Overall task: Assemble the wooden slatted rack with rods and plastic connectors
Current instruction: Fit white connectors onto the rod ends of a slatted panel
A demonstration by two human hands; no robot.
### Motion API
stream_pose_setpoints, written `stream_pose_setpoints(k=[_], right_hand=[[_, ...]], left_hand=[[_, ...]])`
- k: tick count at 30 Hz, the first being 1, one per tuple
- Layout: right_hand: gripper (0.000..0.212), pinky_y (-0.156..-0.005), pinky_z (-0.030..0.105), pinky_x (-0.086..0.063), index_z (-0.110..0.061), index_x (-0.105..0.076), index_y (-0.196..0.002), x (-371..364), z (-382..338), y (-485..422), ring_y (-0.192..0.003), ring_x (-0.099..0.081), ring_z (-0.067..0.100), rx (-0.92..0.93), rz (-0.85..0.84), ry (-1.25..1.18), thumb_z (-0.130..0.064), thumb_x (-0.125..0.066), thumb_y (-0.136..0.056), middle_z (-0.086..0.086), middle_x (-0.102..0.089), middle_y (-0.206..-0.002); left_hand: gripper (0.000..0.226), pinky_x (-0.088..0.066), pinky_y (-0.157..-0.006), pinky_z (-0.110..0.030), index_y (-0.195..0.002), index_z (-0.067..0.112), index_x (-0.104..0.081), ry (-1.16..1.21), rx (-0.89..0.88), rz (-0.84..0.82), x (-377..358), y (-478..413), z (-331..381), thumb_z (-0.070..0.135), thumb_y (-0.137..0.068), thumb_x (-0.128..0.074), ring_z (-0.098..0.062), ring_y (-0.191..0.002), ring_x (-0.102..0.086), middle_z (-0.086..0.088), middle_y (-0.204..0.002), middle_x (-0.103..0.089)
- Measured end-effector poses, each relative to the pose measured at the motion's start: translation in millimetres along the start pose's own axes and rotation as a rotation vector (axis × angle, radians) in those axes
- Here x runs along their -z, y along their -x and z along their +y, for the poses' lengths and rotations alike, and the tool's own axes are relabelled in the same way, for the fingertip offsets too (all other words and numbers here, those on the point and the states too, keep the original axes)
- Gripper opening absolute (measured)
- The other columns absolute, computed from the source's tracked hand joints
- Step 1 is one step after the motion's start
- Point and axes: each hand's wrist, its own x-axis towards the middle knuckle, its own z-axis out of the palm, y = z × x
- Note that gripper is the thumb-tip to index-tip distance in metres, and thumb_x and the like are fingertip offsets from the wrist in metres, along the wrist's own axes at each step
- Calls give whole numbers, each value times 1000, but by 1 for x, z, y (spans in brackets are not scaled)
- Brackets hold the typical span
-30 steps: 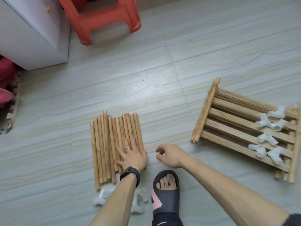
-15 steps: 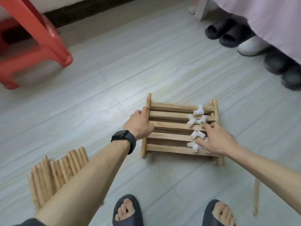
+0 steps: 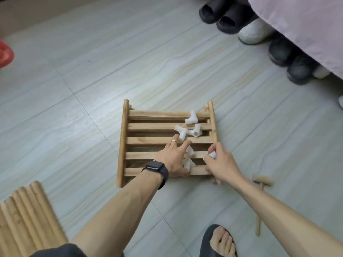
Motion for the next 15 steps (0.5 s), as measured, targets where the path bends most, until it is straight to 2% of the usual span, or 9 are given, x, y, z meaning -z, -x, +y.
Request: stream_pose_setpoints(k=[2, 5, 9, 12, 15], right_hand=[[5, -87, 42, -54, -32, -47, -89, 7, -9, -10, -90, -68, 30, -22, 30, -60, -31, -41, -89, -1, -63, -99], [20, -90, 39, -47, -24, -57, -96, 17, -26, -26, -103, -61, 32, -32, 64, -44, -27, -37, -99, 0, -65, -99], [33, -88, 37, -43, -23, -56, -112, 21, -48, -46, -113, -58, 29, 20, 119, 126, -52, -49, -97, 4, -64, -119], [52, -90, 41, -46, -23, -48, -131, 18, -59, -57, -119, -58, 34, 98, 101, 272, -59, -52, -95, 6, -62, -129], [45, -83, 41, -47, -19, -49, -120, 10, -62, -66, -111, -62, 35, 132, 99, 388, -58, -48, -98, 7, -66, -120]], left_hand=[[100, -55, -89, -50, -147, 35, -21, 17, -26, 16, 2, 1, -5, 51, -69, -81, -36, -131, -47, -8, -163, -8], [97, -55, -78, -46, -151, 29, -18, -3, -63, 87, 2, 6, -3, 55, -75, -74, -33, -122, -54, 0, -163, -14], [64, -50, -65, -42, -135, 16, -36, -120, -146, 150, 0, 11, 12, 48, -87, -64, -35, -103, -62, -5, -142, -37], [58, -41, -62, -40, -136, 15, -35, -111, -100, 163, 2, 10, 19, 43, -91, -59, -41, -90, -65, -8, -135, -41], [55, -39, -64, -39, -139, 17, -36, -138, -62, 183, 6, 6, 17, 39, -93, -54, -42, -89, -64, -9, -132, -44]])
